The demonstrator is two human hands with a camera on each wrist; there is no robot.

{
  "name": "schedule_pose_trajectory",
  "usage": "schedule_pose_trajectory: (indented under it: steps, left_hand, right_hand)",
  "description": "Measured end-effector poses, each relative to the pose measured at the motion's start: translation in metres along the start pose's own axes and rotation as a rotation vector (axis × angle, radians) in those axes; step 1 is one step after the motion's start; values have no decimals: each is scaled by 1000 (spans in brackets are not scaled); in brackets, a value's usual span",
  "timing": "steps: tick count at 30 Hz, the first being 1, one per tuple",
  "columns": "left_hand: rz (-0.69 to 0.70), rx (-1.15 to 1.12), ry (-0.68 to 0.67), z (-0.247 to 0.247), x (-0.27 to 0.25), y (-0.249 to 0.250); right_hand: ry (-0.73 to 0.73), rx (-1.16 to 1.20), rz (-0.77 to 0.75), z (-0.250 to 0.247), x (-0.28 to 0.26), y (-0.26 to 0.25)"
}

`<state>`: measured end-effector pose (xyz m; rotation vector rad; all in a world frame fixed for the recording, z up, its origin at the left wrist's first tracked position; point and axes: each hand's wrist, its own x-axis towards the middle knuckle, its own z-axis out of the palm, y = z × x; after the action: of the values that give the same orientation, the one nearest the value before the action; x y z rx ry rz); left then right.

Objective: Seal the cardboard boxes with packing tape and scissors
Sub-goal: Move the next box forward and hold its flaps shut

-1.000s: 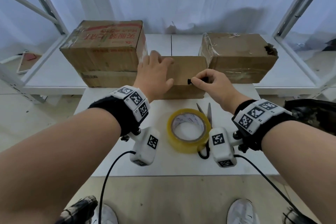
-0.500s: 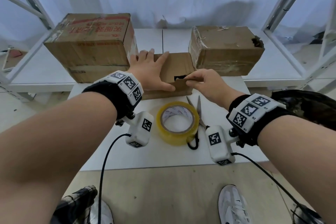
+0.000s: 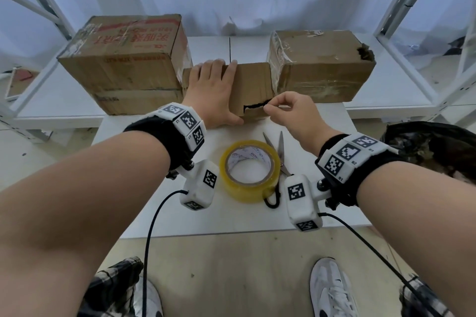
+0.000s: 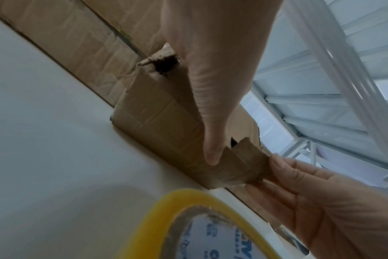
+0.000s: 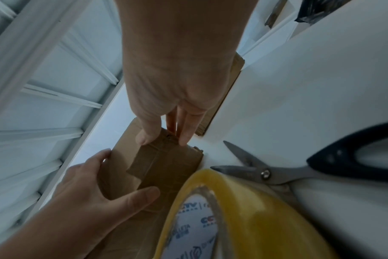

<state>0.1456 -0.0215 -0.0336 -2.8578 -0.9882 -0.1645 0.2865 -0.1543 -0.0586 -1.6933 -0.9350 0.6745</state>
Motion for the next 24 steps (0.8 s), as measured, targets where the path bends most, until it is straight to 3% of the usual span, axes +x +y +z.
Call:
schedule_pose_trajectory:
  steps: [4, 11, 18, 24]
  left_hand:
    - [-6, -55, -1, 1, 0, -2]
    - [-38, -269, -13, 0, 2, -3]
    - [-64, -302, 15, 1, 5, -2]
    - [-27, -423, 61, -4, 1, 1]
  right_hand:
    - [96, 142, 75, 6, 5, -1]
    - [140, 104, 86, 11, 10, 1]
    - [73, 51, 11, 7, 9, 1]
    - [131, 64, 73, 7, 13, 0]
